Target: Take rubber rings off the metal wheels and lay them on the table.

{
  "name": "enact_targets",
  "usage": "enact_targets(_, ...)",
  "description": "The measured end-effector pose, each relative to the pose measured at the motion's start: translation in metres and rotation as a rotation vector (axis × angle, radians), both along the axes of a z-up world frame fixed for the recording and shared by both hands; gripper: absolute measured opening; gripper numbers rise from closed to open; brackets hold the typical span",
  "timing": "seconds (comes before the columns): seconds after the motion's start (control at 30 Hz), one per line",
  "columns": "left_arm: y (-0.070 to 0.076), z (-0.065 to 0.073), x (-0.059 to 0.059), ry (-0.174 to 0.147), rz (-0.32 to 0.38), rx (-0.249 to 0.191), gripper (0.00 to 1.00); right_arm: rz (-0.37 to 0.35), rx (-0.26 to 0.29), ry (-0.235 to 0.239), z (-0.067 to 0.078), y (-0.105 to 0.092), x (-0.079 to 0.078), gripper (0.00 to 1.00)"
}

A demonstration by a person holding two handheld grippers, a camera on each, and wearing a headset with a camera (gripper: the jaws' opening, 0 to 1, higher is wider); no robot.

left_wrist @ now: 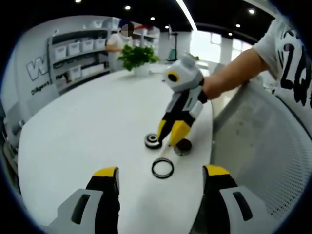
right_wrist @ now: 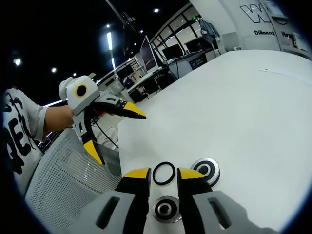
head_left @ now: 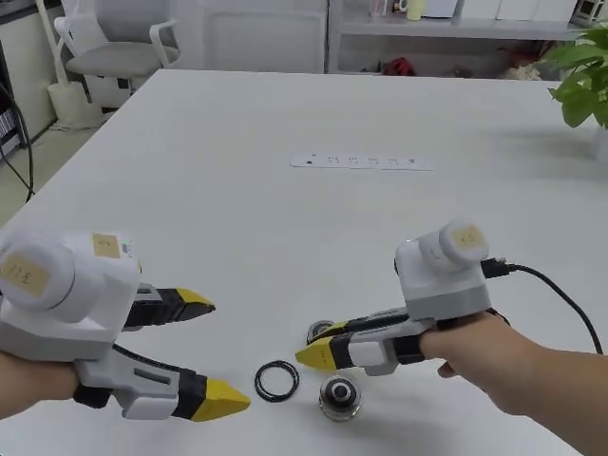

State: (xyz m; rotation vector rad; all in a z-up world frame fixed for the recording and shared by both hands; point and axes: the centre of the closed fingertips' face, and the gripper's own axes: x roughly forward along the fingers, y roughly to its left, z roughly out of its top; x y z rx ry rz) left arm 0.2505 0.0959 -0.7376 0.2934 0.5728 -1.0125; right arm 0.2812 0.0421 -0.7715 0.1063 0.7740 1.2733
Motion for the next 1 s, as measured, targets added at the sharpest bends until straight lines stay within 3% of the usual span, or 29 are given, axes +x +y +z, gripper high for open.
enact_targets(0.37, -0.011, 0.002, 0.013, -0.012, -0.019, 0.006, 0.69, -0.047, 0.000, -0.033, 0.006, -0.016, 0.013, 0.20)
enact_targets(1.0, -0.025, -0.008, 0.036, -0.005, -0.042, 0.026, 0.63, -0.072, -0.068, -0.097, -0.006, -0.036, 0.028, 0.22)
